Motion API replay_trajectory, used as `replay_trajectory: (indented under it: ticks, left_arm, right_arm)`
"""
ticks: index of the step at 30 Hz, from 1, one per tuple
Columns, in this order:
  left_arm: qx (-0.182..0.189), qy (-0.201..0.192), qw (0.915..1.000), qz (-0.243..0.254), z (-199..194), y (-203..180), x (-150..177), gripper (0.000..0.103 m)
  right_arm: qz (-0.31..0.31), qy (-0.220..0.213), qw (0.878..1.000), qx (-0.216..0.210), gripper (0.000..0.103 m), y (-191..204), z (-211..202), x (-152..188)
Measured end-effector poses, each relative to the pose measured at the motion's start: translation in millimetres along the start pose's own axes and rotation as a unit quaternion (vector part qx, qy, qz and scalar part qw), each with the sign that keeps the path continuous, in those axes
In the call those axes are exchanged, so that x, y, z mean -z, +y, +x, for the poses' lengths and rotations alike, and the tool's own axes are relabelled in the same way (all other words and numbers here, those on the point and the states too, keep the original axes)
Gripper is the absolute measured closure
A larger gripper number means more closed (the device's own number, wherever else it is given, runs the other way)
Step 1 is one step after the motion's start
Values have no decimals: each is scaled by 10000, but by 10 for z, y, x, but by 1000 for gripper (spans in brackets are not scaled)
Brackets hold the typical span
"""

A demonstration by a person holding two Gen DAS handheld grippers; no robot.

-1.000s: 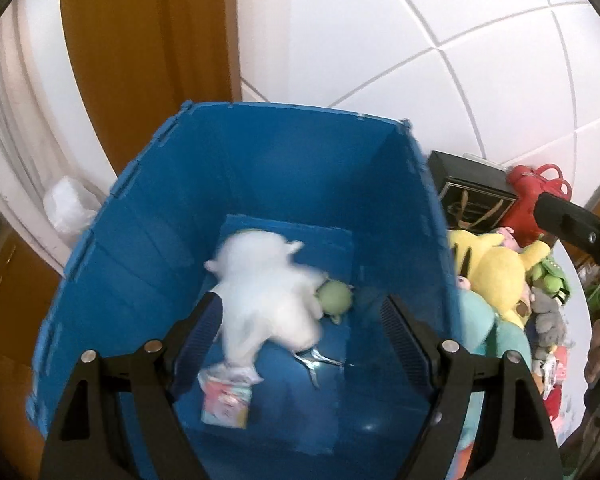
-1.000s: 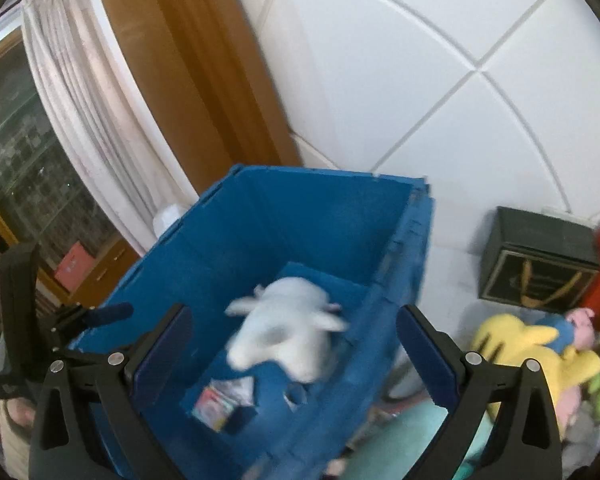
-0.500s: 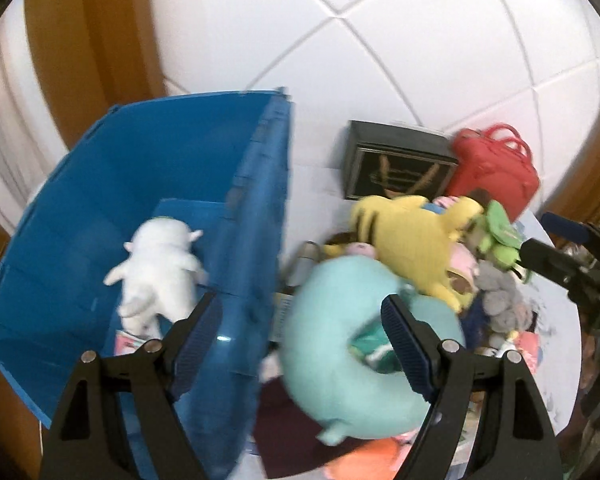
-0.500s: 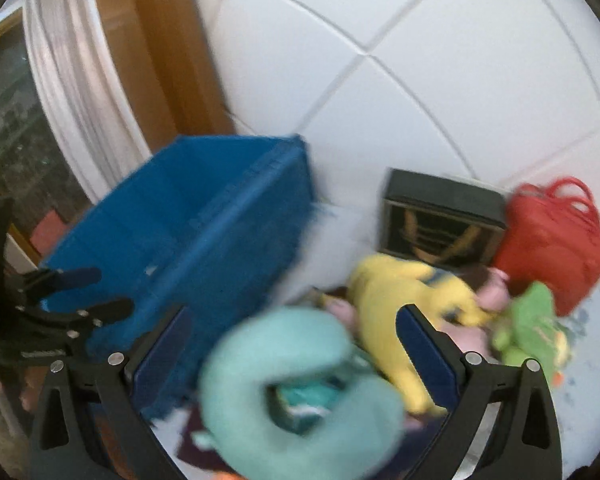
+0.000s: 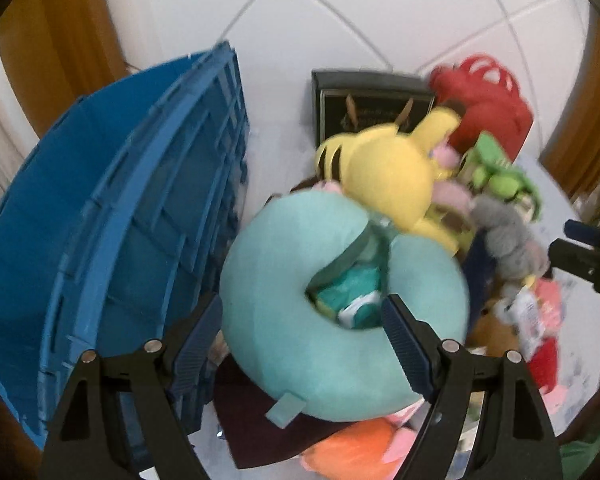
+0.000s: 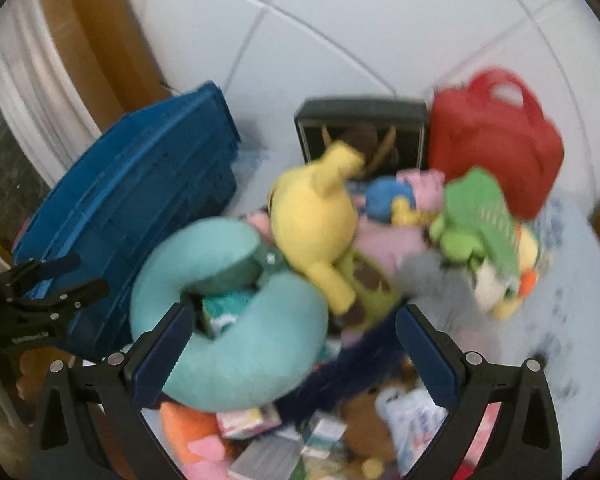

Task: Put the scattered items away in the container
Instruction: 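Move both grippers back to the teal neck pillow on the pile, then close both grippers on the teal neck pillow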

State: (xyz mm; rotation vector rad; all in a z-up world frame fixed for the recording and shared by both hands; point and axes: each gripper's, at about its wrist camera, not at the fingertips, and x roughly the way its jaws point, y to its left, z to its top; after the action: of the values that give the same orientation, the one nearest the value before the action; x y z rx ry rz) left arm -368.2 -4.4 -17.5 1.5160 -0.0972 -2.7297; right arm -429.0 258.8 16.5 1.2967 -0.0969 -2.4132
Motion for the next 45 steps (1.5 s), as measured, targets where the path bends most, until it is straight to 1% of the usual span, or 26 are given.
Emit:
replay_trajectory:
  ticks: [2, 4, 9, 12, 15, 18, 19, 22, 23, 24, 25, 26, 27, 28, 30, 34, 35, 36, 38, 39, 40, 42, 43, 44, 45]
  left_arm:
    - [-81, 83, 9999, 53, 121, 16, 69, 21]
    - [-77, 163, 9998, 53, 217, 54, 131, 21]
    - [-135, 418, 9990, 105, 484, 117, 266, 21]
    - [-253, 458, 9985, 162, 616, 126, 306, 21]
    - [-208, 493, 9984, 177, 707, 139, 318, 21]
    - [-276, 520, 9980, 221, 814, 156, 337, 21]
    - [-246, 523, 9981, 223, 848, 165, 338, 21]
    - [-120, 483, 9986, 181, 924, 193, 329, 12]
    - [-72, 471, 9987, 186, 942, 185, 327, 11]
    - [-18, 463, 9987, 194, 967, 176, 329, 11]
    - [17, 444, 9988, 198, 1000, 166, 339, 8]
    - [8, 407, 9990, 206, 1017, 159, 345, 3]
    - [10, 358, 9991, 218, 1039, 148, 356, 2]
    - [18, 318, 9993, 209, 1060, 141, 368, 0]
    - [43, 268, 9996, 127, 1098, 133, 382, 0]
    - [-201, 162, 9996, 138, 1137, 40, 378, 0]
    - [-258, 151, 9995, 133, 1136, 11, 380, 0]
    - [-267, 117, 9995, 124, 1120, -3, 391, 0]
    - [-200, 78, 9998, 48, 1062, -36, 443, 4]
    - [-129, 103, 9999, -11, 1037, -59, 472, 5]
    - [-9, 132, 9999, -97, 996, -82, 510, 7]
    - [339, 212, 9987, -324, 879, -150, 634, 8]
    - [495, 249, 9978, -366, 824, -202, 705, 8]
    - [606, 255, 9973, -336, 756, -280, 782, 8]
    - [637, 238, 9973, -266, 699, -354, 831, 8]
  right_arm:
    - [199, 127, 9997, -27, 0, 2, 162, 97]
    - [377, 285, 9988, -111, 0, 15, 330, 190]
    - [821, 554, 9948, -222, 0, 125, 657, 323]
    - [997, 711, 9922, -226, 0, 217, 836, 370]
    - [1197, 836, 9892, -93, 0, 261, 1004, 392]
    - [1430, 931, 9853, 55, 0, 272, 1155, 424]
    - [1473, 989, 9840, 145, 0, 290, 1228, 442]
    - [1554, 1158, 9803, 367, 0, 319, 1407, 491]
    - [1546, 1197, 9794, 495, 0, 334, 1463, 507]
    - [1497, 1233, 9791, 614, 0, 351, 1512, 521]
    - [1379, 1272, 9794, 749, 0, 373, 1568, 540]
    - [1304, 1287, 9797, 816, 0, 384, 1600, 555]
    - [1255, 1293, 9801, 830, 0, 381, 1626, 569]
    - [1241, 1280, 9807, 798, 0, 350, 1645, 585]
    - [1252, 1282, 9813, 700, 0, 279, 1677, 615]
    - [1541, 1327, 9788, 228, 0, 70, 1767, 701]
    - [1653, 1370, 9766, 108, 0, 16, 1793, 727]
    - [1636, 1435, 9760, 45, 0, -5, 1810, 736]
    - [1091, 1527, 9821, 145, 1, 34, 1761, 683]
    - [864, 1548, 9839, 202, 2, 52, 1724, 658]
    - [481, 1595, 9856, 291, 4, 63, 1653, 619]
    - [36, 1633, 9858, 398, 5, 27, 1536, 577]
    - [-318, 1668, 9842, 493, 6, -16, 1440, 558]
    - [-566, 1659, 9829, 567, 7, -36, 1371, 548]
    - [-826, 1656, 9807, 624, 8, -50, 1301, 543]
